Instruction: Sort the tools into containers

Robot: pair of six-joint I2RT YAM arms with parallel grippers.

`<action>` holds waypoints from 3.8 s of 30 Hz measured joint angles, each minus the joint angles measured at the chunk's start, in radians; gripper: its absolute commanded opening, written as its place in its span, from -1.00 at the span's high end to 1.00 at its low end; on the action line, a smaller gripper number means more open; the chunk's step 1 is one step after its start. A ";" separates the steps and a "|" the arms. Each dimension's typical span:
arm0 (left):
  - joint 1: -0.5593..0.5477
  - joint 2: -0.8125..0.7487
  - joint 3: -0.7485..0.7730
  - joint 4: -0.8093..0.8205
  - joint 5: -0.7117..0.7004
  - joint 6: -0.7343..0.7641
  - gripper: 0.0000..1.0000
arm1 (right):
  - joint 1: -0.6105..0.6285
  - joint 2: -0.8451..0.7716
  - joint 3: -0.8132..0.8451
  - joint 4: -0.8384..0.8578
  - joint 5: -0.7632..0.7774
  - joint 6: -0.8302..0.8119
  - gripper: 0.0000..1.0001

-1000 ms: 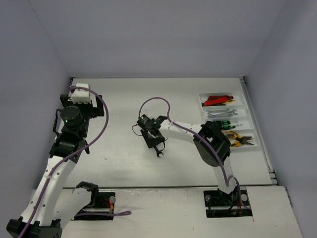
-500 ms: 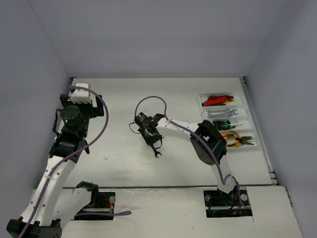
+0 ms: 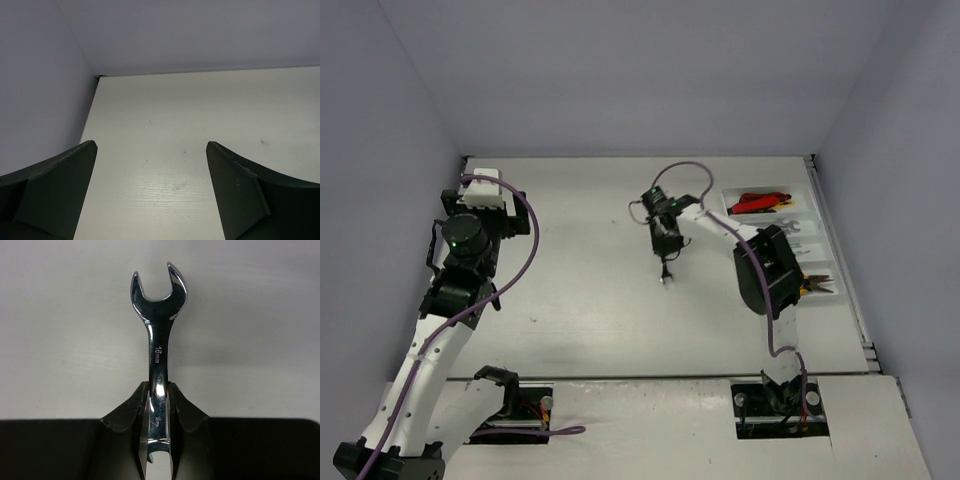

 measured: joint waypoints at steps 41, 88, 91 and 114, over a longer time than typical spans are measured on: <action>0.000 -0.019 0.000 0.000 0.000 0.000 -0.76 | -0.722 -0.165 -0.302 0.294 -0.043 0.724 0.05; 0.000 -0.264 -0.003 -0.273 -0.015 -0.078 -0.76 | -0.461 -1.558 -0.518 0.101 -0.178 -0.143 -1.00; 0.000 -0.335 -0.027 -0.320 -0.002 -0.108 -0.76 | -0.435 -1.580 -0.533 0.082 -0.175 -0.177 -1.00; 0.000 -0.517 -0.179 -0.435 -0.006 -0.161 -0.76 | -0.373 -1.730 -0.601 0.065 -0.121 -0.267 -1.00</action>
